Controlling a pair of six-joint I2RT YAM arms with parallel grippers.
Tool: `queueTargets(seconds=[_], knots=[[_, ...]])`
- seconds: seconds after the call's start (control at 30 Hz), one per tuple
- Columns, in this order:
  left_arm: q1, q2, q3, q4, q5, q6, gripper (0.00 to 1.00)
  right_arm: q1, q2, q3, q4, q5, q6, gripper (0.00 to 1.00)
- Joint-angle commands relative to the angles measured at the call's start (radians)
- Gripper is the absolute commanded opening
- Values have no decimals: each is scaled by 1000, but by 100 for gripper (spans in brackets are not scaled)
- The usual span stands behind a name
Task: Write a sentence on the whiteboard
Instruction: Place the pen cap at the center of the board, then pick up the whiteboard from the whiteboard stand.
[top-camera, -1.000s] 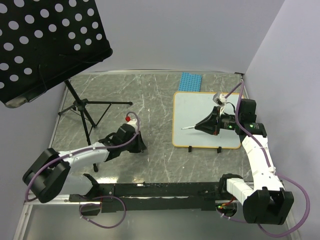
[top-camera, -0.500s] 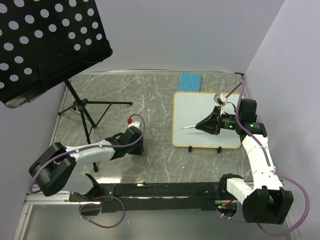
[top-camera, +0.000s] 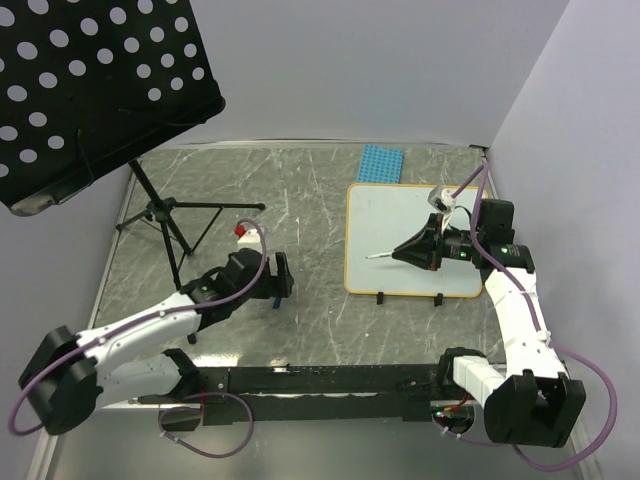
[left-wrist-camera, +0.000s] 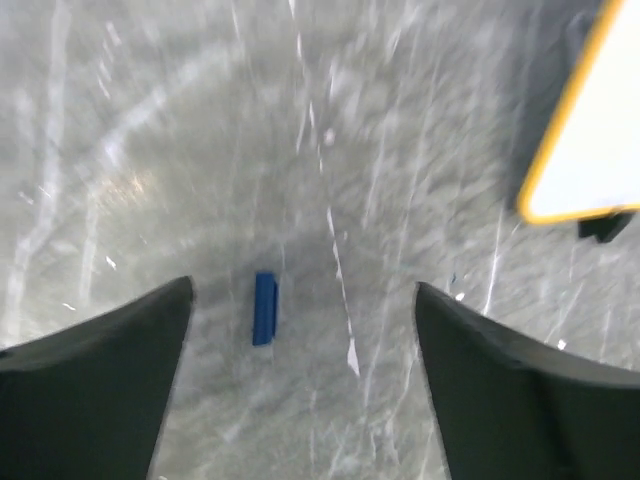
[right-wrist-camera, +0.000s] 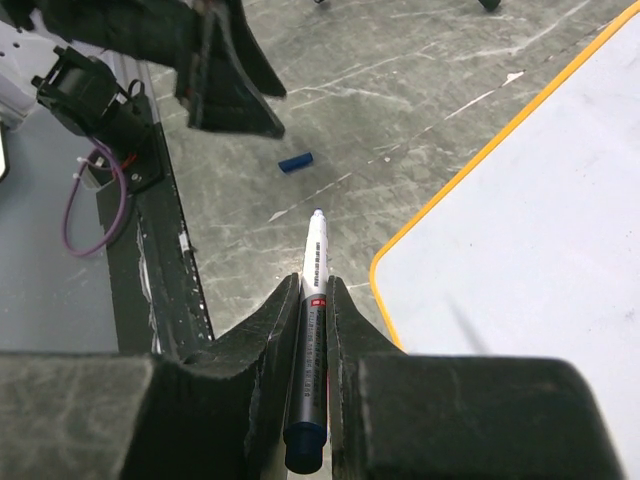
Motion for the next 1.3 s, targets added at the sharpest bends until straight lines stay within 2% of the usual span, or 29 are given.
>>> queueTargets(seconds=[0.0, 0.07, 0.1, 0.13, 0.33, 0.47, 0.6, 0.77, 0.9, 1.27], knots=[[25, -120, -20, 58, -81, 34, 97, -23, -12, 16, -30, -40, -78, 0], [69, -173, -43, 150, 44, 53, 97, -40, -9, 20, -70, -43, -127, 0], [125, -192, -60, 169, 116, 65, 97, -46, -4, 28, -91, -55, -150, 0], [146, -198, -62, 231, 226, 73, 97, -54, -1, 31, -113, -62, -208, 0], [167, -181, -31, 329, 368, 146, 97, -146, 24, 48, -280, -118, -427, 0], [167, -134, -20, 433, 527, 157, 97, -222, 53, 63, -358, -127, -529, 0], [167, -42, -34, 601, 672, 122, 97, -308, 65, 74, -429, -158, -610, 0], [169, 35, -39, 685, 717, 88, 97, -389, 33, 59, -412, -188, -593, 0], [177, 145, 35, 665, 766, 53, 97, -408, -4, 33, -308, -199, -474, 0], [186, 466, 86, 1105, 896, -15, 98, -410, 5, 57, -360, -240, -473, 0]])
